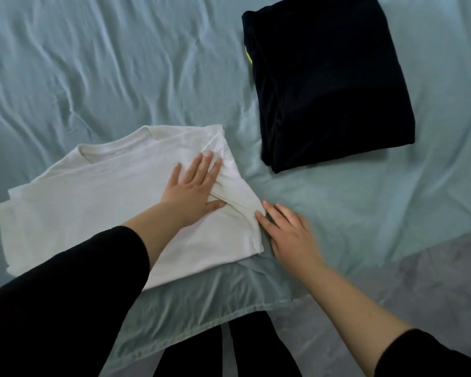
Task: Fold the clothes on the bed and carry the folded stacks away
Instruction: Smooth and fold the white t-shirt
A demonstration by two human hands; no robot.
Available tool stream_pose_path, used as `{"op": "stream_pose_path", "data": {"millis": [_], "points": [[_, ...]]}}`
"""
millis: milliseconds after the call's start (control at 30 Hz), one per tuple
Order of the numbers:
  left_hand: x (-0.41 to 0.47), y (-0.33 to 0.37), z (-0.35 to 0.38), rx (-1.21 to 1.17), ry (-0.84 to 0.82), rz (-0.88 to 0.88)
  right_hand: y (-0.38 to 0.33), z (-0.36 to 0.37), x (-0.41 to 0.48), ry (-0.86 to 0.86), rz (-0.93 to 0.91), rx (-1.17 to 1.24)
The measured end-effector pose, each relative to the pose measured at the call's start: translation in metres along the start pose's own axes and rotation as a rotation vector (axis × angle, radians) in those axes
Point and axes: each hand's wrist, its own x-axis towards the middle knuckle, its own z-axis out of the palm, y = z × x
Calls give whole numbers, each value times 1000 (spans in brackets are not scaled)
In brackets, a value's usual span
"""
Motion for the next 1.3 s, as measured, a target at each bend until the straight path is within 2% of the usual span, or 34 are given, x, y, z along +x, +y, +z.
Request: {"op": "stream_pose_path", "data": {"millis": [200,333,400,500,633,733,867,933,1033,1100,1167,1300], "points": [[-19,-4,1,-127,124,9,-29,-30,9,-25,14,91],[-67,-19,21,-443,167,-115,-67,-34,26,-182,-21,174],[-95,-31,35,-641,230,-228,-90,-28,37,-321,-43,186],[-135,-56,57,-926,346,-442,-129,-15,54,-443,-80,204],[-182,-101,83,-1239,530,-835,-189,1,80,-544,-133,189],[-205,-132,103,-1318,661,-1094,-233,13,98,-587,-172,191],[-215,-162,125,-1385,711,-1365,-288,25,117,-617,-252,182],[-212,-173,130,-1483,721,-1378,-311,29,124,-627,-327,163],[-207,-183,129,-1633,734,-1232,-337,38,128,-621,-421,25],[-208,-190,130,-1629,759,-1184,-345,44,126,-633,-431,-122],[-216,-195,136,-1738,830,-1192,-348,46,122,-640,-435,-220],[-233,-192,155,-2026,858,-1194,-348,40,125,-656,-444,-207]]}}
